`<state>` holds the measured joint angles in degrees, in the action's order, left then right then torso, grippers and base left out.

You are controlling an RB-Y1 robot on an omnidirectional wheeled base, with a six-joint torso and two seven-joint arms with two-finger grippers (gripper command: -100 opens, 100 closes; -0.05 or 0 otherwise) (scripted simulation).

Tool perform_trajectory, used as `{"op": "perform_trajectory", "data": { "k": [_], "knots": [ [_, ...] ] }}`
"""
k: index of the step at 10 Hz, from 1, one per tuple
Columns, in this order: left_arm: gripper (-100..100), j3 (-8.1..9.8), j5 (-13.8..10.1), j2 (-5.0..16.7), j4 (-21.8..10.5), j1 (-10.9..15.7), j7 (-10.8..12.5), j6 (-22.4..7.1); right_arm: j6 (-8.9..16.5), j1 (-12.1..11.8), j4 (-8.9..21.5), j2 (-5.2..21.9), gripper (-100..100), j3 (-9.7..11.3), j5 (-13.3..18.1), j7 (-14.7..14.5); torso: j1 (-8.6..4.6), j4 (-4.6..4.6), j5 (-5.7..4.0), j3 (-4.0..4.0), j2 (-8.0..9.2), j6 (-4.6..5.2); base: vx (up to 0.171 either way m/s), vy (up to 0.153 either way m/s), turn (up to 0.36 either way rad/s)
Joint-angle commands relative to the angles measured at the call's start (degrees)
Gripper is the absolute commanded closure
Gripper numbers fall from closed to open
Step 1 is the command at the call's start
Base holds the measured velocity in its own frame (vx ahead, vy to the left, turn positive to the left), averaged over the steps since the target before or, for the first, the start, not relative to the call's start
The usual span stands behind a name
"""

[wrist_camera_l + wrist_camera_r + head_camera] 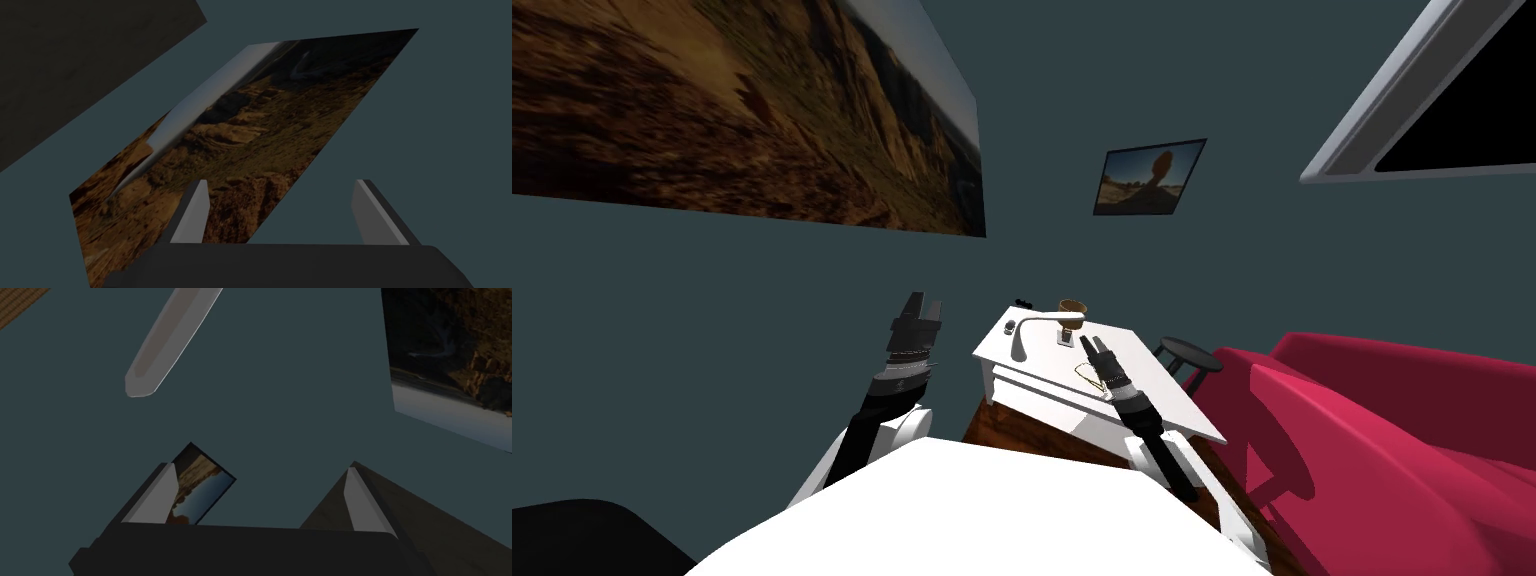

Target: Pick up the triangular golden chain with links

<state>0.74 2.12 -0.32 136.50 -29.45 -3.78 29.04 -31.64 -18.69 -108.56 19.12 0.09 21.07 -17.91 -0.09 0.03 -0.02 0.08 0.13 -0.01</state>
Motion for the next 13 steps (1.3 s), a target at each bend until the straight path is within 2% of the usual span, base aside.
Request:
{"op": "perform_trajectory", "data": {
  "k": [1,3,4,5,6,8,9,11,12,13],
  "knots": [
    [0,0.00,0.0,0.0,0.0,0.0,0.0,0.0,0.4,0.8,2.2,0.7,-100,0.3,1.2,-1.7,0.00,0.00,0.00,0.00,0.00,0.00,-0.036,-0.012,0.038],
    [0,0.00,0.0,0.0,0.0,0.0,0.0,0.0,2.2,2.6,6.4,3.5,-100,1.0,4.9,-5.3,0.01,0.00,0.00,-0.01,-0.01,0.01,-0.048,-0.007,0.110],
    [0,0.00,0.0,0.0,0.0,0.0,0.0,0.0,2.2,2.6,7.1,3.5,-100,1.0,4.9,-5.5,0.00,0.00,0.00,0.00,0.00,0.01,-0.033,-0.009,0.041],
    [0,0.00,0.0,0.0,0.0,0.0,0.0,0.0,3.2,3.6,9.3,5.0,-100,1.3,6.8,-7.4,0.02,-0.01,0.00,-0.02,-0.03,0.03,-0.028,-0.004,0.081],
    [0,0.00,0.0,0.0,0.0,0.0,0.0,0.0,3.2,3.6,9.7,5.0,-100,1.3,6.8,-7.4,0.02,-0.01,0.01,-0.03,-0.05,0.02,-0.022,-0.003,0.046],
    [0,0.00,0.0,0.0,0.0,0.0,0.0,0.0,5.4,5.4,14.0,7.7,-100,2.1,10.4,-11.1,0.03,-0.02,0.01,-0.04,-0.07,0.02,-0.033,-0.001,0.103],
    [0,0.00,0.0,0.0,0.0,0.0,0.0,0.0,5.4,5.4,14.8,7.7,-100,2.1,10.4,-11.1,0.04,-0.01,0.01,-0.03,-0.05,0.01,-0.025,0.001,0.051],
    [0,0.00,0.0,0.0,0.0,0.0,0.0,0.0,7.8,7.1,18.8,10.3,-100,3.0,13.9,-14.9,0.06,-0.02,0.01,-0.06,-0.10,0.02,-0.020,0.009,0.117],
    [0,0.00,0.0,0.0,0.0,0.0,0.0,0.0,7.8,7.1,20.0,10.3,-100,3.0,13.9,-14.9,0.06,-0.02,0.02,-0.05,-0.10,0.02,-0.014,0.004,0.032],
    [0,0.00,0.0,0.0,0.0,0.0,0.0,0.0,7.8,7.1,20.0,10.3,-100,3.0,13.9,-14.9,0.05,-0.02,0.02,-0.06,-0.10,0.05,-0.005,0.002,-0.029]
  ]
}}
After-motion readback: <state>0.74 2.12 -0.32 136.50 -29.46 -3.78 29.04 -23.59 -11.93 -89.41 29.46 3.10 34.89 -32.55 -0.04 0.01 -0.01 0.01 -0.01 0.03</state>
